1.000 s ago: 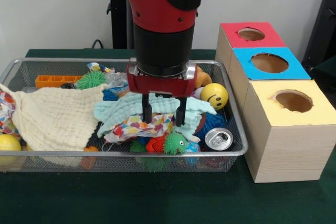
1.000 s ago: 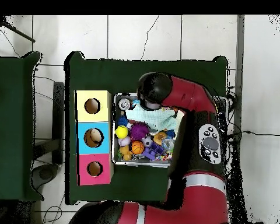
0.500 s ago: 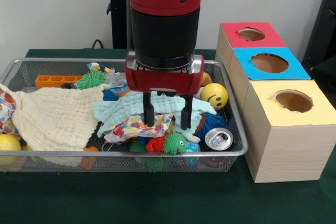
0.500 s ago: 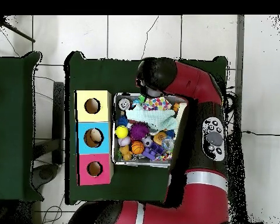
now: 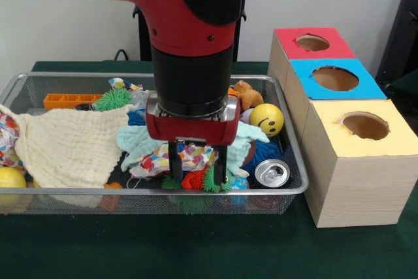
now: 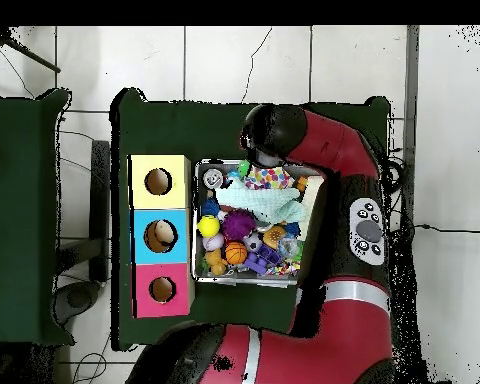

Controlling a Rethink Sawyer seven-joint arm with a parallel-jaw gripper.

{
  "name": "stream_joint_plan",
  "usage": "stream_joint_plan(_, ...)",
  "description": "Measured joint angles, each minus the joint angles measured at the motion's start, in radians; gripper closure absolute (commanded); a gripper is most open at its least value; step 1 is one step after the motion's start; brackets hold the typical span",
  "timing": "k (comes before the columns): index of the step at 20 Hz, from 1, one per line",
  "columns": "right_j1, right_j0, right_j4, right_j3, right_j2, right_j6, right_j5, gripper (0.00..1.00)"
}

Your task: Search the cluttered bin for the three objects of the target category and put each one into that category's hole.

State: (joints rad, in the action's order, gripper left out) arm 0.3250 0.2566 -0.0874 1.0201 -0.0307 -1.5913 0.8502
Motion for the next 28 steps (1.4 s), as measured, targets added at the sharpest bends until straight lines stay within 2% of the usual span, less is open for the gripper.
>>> stream_joint_plan(9,-0.038,0.009,0.005,0.003,0.003,0.0,-0.03,0.0)
stream_joint_plan(28,0.046,0.009,0.01,0.012,-0.004,0.0,-0.029,0.0)
